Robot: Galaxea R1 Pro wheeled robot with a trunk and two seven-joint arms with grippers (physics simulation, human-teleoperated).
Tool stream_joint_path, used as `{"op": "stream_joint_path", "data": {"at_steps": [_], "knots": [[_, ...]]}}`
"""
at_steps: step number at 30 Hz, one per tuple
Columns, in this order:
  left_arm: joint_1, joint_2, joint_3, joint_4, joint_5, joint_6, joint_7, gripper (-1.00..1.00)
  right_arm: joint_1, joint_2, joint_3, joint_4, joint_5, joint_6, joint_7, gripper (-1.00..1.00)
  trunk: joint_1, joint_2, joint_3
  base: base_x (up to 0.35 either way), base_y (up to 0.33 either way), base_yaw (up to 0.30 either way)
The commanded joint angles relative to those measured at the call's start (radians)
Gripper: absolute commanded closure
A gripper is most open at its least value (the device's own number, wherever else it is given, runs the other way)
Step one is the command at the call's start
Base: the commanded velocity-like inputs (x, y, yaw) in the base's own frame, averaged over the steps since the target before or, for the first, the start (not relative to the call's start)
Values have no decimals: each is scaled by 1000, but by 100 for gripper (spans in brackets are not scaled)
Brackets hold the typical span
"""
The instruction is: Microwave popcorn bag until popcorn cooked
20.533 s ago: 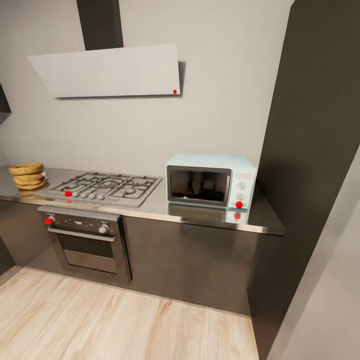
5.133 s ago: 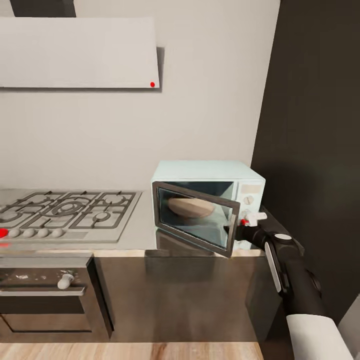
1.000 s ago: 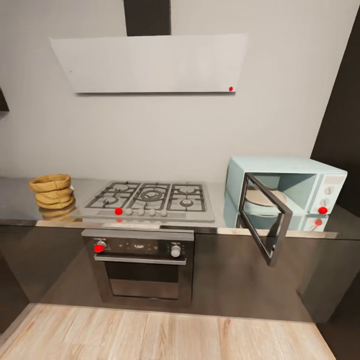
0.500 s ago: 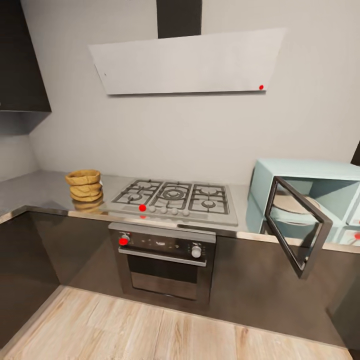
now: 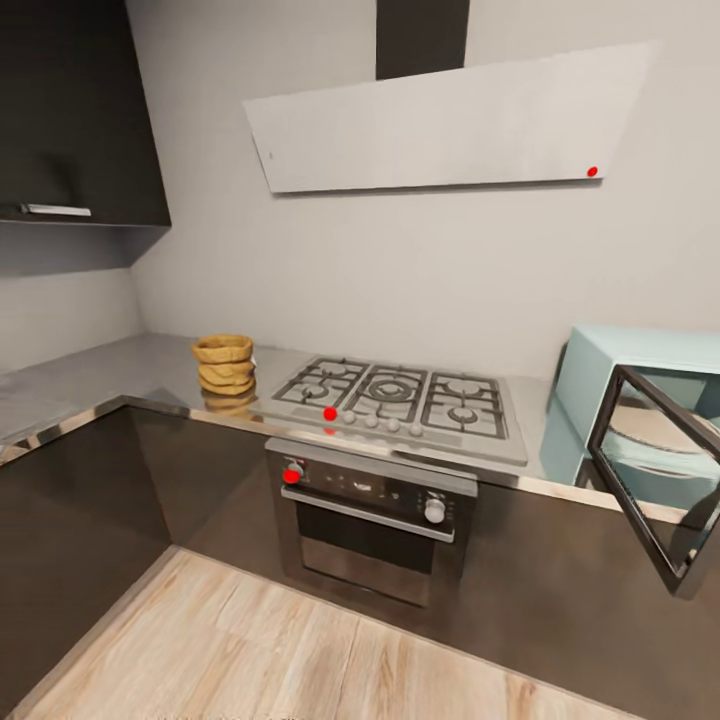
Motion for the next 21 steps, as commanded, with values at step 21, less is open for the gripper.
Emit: {"op": "stream_joint_path", "data": {"at_steps": [21], "knots": [[0, -2, 1, 1, 3, 0, 2, -100, -1, -6, -7, 2, 18, -5, 3, -100, -81, 147, 65, 0, 0, 67]]}}
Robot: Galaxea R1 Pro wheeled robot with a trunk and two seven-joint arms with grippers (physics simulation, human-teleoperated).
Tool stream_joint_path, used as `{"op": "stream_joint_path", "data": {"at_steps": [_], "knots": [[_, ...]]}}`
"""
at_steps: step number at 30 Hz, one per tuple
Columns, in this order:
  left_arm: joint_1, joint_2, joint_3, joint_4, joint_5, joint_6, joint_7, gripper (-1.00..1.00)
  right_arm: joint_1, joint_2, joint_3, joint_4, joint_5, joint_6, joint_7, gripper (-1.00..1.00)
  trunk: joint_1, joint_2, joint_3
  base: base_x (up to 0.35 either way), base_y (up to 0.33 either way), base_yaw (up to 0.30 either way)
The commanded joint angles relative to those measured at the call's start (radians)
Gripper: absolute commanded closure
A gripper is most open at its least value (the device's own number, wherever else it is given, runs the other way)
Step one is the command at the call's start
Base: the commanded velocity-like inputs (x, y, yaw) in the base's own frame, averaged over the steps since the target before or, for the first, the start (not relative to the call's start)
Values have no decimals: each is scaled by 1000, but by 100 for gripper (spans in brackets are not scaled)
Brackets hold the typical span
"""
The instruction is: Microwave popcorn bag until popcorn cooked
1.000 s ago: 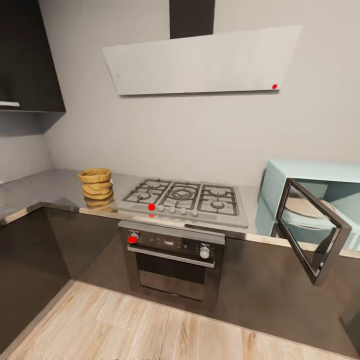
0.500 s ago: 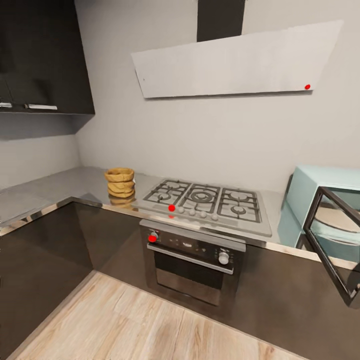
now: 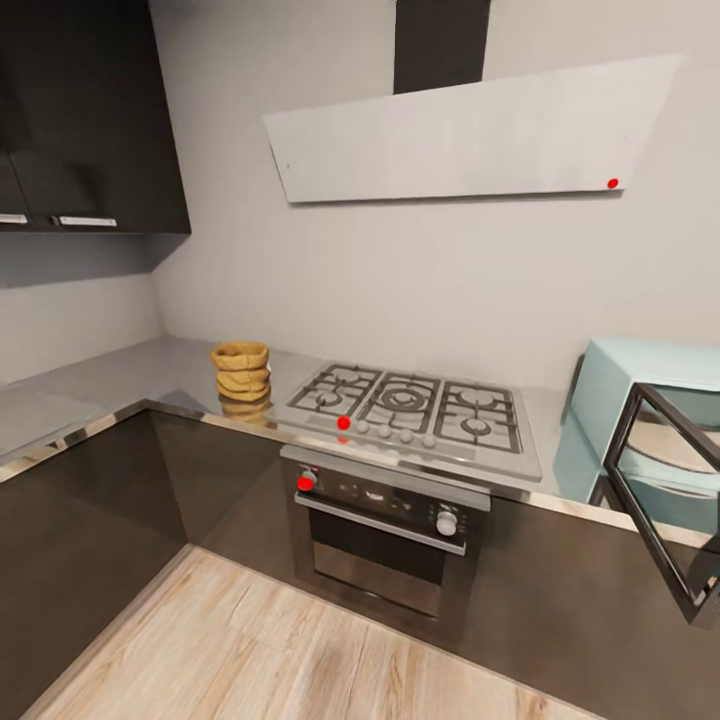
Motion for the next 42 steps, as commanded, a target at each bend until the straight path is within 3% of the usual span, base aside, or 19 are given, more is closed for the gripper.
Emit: {"op": "stream_joint_path", "data": {"at_steps": [1, 25, 42], "knots": [[0, 0, 1, 0, 3, -2, 2, -100, -1, -2, -7, 2, 5, -3, 1, -100, -4, 7, 2, 0, 0, 0], [0, 3, 1, 0, 3, -3, 2, -100, -1, 2, -5, 2, 3, 0, -7, -100, -96, 175, 77, 0, 0, 0], [0, 3, 1, 0, 3, -2, 1, -100, -1, -3, -6, 1, 3, -4, -8, -100, -161, 294, 131, 0, 0, 249]]}}
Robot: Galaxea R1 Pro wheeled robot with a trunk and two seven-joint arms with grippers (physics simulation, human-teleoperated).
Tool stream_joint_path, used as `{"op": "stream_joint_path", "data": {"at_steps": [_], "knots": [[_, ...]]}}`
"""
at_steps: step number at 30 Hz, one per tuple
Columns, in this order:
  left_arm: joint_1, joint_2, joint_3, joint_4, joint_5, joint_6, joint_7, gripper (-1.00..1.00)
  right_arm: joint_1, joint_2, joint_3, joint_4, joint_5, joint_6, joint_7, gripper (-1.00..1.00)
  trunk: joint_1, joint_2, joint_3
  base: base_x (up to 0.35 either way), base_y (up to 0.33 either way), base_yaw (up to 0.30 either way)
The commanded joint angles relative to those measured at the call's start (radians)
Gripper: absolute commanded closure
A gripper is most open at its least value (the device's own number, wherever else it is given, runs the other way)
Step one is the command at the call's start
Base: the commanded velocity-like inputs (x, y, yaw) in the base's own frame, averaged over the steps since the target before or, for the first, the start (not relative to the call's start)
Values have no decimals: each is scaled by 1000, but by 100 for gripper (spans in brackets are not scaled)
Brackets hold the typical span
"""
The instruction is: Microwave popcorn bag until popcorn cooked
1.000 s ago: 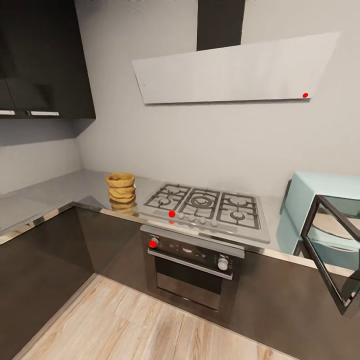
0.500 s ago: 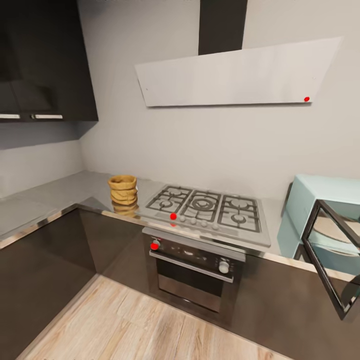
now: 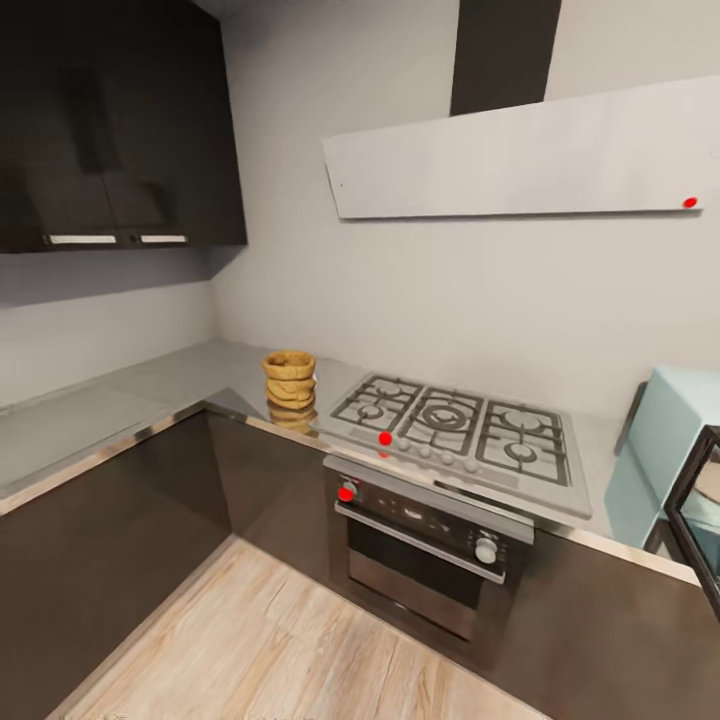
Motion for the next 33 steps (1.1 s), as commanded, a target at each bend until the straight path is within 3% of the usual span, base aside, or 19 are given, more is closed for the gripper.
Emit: {"op": "stream_joint_path", "data": {"at_steps": [1, 12, 33], "knots": [[0, 0, 1, -1, 3, -2, 2, -100, -1, 0, -8, 3, 6, -4, 1, -100, -4, 6, 2, 0, 0, 269], [0, 0, 2, -1, 3, -2, 2, -100, -1, -1, -9, 3, 5, -4, 1, -100, -46, 83, 37, 0, 0, 269], [0, 2, -2, -1, 3, -2, -7, -100, -1, 4, -7, 4, 7, 0, 2, -100, -46, 83, 37, 22, 0, 25]]}}
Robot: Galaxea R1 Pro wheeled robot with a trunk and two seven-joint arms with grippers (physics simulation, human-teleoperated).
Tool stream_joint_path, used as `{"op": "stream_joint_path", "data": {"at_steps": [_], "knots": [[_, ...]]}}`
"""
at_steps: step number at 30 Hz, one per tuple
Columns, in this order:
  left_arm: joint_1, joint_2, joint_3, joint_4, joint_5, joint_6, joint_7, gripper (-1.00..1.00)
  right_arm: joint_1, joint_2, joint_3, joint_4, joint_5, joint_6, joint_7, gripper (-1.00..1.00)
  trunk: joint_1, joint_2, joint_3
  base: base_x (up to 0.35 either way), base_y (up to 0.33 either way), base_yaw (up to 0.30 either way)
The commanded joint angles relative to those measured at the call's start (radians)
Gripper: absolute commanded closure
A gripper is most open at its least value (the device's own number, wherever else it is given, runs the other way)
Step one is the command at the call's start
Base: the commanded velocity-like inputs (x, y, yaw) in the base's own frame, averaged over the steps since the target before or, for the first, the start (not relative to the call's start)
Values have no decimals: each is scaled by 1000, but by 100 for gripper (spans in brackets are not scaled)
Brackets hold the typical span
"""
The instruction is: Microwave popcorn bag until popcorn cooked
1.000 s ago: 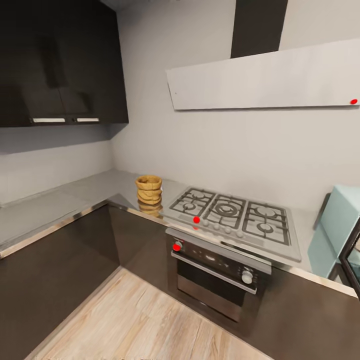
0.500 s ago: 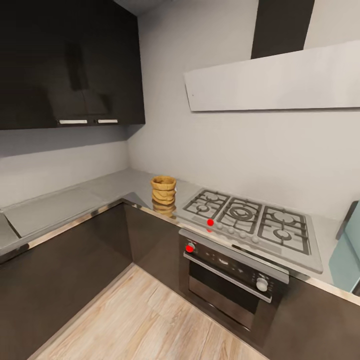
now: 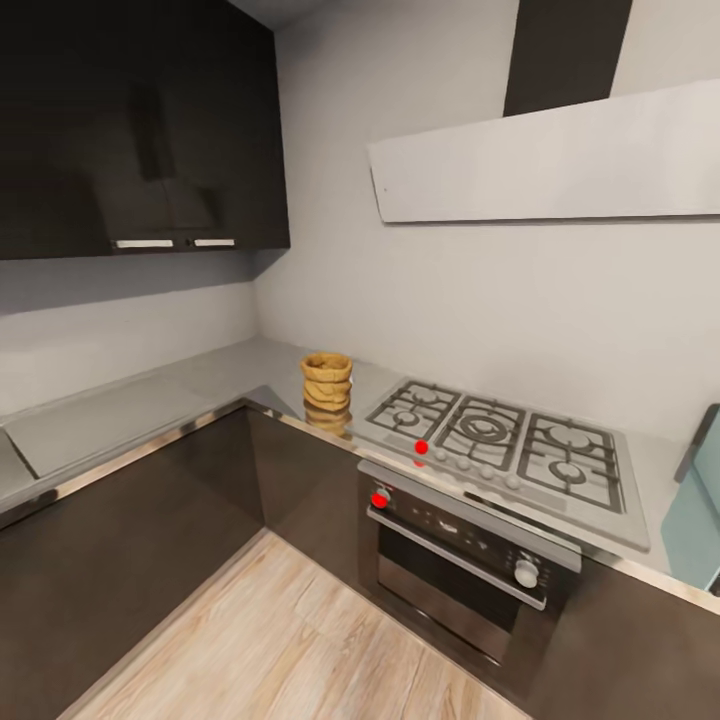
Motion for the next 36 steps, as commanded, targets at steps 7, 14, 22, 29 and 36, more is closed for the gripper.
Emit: {"op": "stream_joint_path", "data": {"at_steps": [7, 14, 22, 29, 36], "knots": [[0, 0, 1, -1, 3, -2, 0, -100, -1, -3, -8, 2, 6, -4, 0, -100, 0, -1, -1, 184, 0, 0], [0, 0, 1, -1, 3, -2, 0, -100, -1, -9, -10, 1, 6, -8, 4, -100, 0, -1, -1, 219, 0, 0], [0, 0, 1, -1, 3, -2, 0, -100, -1, -9, -9, 1, 2, -4, -2, -100, 0, -1, -1, 270, 0, 0], [0, 0, 1, -1, 3, -2, -1, -100, -1, -9, -8, 1, 8, -7, -2, -100, 0, -1, -1, 319, 0, 182], [0, 0, 1, -1, 3, -2, 0, -100, -1, -5, -8, 1, 10, -6, -1, -100, 0, -1, -1, 292, 0, 226]]}}
